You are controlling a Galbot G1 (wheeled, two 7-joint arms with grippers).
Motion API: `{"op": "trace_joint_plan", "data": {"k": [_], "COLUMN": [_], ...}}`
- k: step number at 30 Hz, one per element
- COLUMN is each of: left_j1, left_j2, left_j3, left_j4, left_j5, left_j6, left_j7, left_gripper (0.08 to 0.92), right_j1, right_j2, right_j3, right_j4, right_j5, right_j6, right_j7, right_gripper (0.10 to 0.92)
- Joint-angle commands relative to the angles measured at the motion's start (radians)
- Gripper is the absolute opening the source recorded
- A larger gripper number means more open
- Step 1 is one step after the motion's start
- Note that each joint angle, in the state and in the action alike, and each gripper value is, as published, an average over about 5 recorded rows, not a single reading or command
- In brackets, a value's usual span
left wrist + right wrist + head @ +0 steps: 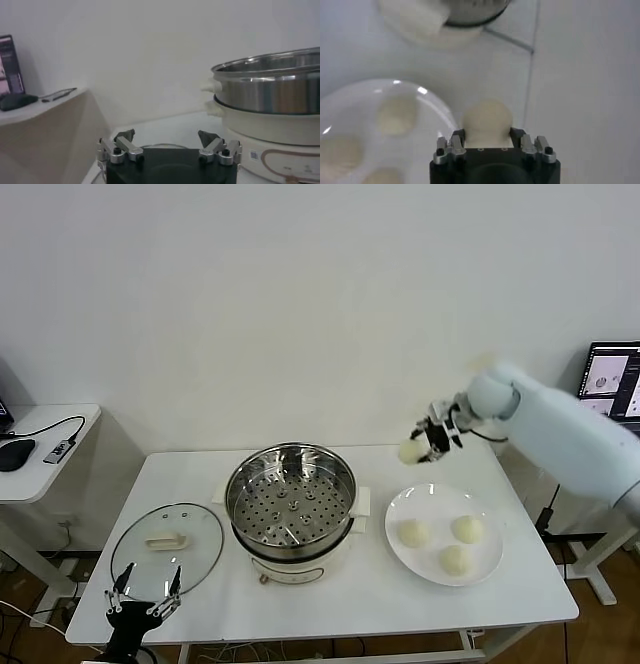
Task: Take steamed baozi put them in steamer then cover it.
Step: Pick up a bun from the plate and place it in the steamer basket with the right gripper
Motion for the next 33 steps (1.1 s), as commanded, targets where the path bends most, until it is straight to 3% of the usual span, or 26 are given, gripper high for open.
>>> {"op": "trace_joint_plan", "data": {"k": [1,6,14,33], "left_j1": [0.000,0.012,0.019,0.007], "left_j2": [0.007,0.006,-0.001,-0.014], "left_j3": [0.002,-0.008,-0.028,-0.040], "left_j4": [0.001,-0.001,-0.005,-0.009], "left_j5": [-0.054,-0.048,-0.056,-0.049], "left_j6": [0.006,-0.008,-0.013,-0.016], "left_j7": [0.002,0.002,0.003,0.003], "left_gripper": [0.823,0.823,0.823,0.823], "right_j1": [0.194,0.179,0.107,-0.032], "right_j2": [0.174,0.343,0.513,0.627], "right_j3": [-0.173,-0.226,-0.277,-0.247], "right_j4": [0.031,-0.042,-0.156,-0.378], "right_j5": [0.184,0.153,-0.036,-0.382], "right_j6": [0.054,0.138,0.306,0.560], "right_j7": [0.021,0.037,0.051,0.098], "right_gripper": [0.568,0.568,0.568,0.577]}}
